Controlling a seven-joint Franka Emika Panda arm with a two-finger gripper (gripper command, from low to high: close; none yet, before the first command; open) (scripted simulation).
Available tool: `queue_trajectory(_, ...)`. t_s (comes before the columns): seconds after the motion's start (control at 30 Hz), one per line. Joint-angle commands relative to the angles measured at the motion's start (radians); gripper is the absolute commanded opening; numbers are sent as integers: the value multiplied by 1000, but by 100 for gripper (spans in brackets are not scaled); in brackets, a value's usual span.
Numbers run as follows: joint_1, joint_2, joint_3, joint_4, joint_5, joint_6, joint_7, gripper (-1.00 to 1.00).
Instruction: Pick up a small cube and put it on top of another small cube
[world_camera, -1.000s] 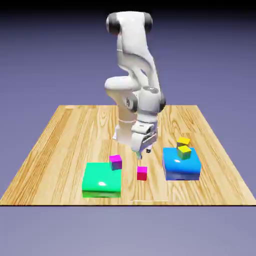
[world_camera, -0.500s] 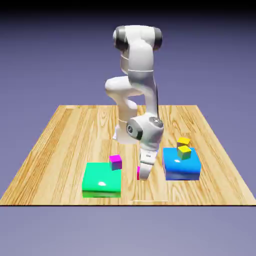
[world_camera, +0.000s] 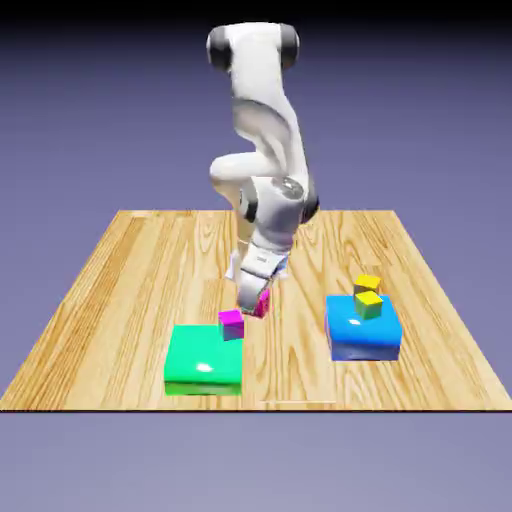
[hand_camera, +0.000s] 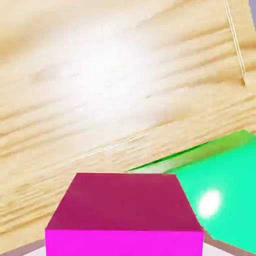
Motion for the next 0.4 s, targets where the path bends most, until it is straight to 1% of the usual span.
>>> queue_trajectory(0.0,8,-32,-36,10,6,-41,1,-100)
queue_trajectory(0.07,12,-45,-52,14,10,-59,1,-100)
queue_trajectory(0.23,-5,120,-74,-38,11,158,-5,-100)
queue_trajectory(0.27,-6,132,-76,-42,12,173,-5,-100)
queue_trajectory(0.3,-6,132,-76,-42,12,173,-5,100)
queue_trajectory(0.33,-6,132,-76,-42,12,173,-5,100)
queue_trajectory(0.37,-3,99,-71,-31,11,130,-4,100)
